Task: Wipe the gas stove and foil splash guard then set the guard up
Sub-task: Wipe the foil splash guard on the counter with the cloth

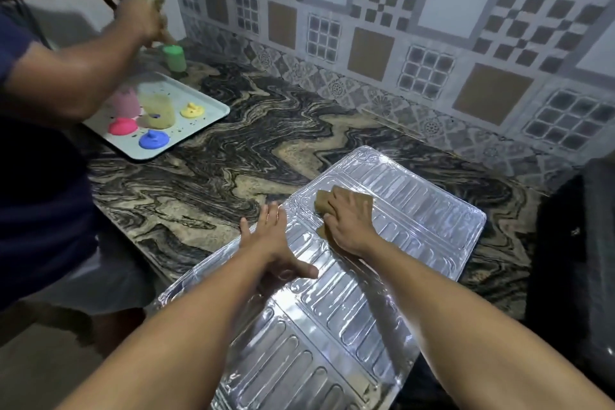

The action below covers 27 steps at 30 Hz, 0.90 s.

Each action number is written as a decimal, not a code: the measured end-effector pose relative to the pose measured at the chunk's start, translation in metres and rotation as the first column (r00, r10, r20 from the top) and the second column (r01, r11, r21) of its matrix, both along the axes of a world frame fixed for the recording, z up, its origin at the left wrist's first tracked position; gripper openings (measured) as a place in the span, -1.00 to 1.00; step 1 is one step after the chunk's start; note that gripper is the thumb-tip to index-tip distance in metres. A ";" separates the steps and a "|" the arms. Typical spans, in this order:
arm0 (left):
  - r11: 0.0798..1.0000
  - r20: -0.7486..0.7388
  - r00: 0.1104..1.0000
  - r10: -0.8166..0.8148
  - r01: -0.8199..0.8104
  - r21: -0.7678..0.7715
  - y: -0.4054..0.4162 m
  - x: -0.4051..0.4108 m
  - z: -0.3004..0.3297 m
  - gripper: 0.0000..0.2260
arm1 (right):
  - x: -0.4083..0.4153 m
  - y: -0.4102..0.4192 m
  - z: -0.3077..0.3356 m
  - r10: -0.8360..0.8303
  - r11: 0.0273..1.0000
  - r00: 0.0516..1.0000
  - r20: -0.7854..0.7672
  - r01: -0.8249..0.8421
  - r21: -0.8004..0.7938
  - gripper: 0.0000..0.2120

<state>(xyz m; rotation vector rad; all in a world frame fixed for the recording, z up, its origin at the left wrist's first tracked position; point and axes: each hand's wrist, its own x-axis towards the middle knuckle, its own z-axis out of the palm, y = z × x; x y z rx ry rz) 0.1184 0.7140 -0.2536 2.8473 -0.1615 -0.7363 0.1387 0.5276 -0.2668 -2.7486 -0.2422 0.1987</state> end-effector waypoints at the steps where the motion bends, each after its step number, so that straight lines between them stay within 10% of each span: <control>1: 1.000 0.000 1.000 -0.001 0.001 0.001 0.000 0.000 0.001 0.43 | -0.001 -0.001 -0.002 0.036 0.999 0.999 -0.027 -0.036 -0.017 -0.50; 7: 0.999 -0.010 0.999 0.038 -0.038 -0.020 -0.003 0.000 0.001 0.40 | -0.070 -0.018 0.000 0.200 0.980 0.979 -0.029 -0.200 0.008 -0.41; 27: 0.995 0.305 0.949 0.077 -0.054 -0.083 0.010 -0.065 -0.004 -0.03 | -0.205 -0.022 0.002 -0.042 0.989 0.996 -0.077 0.030 -0.148 -0.40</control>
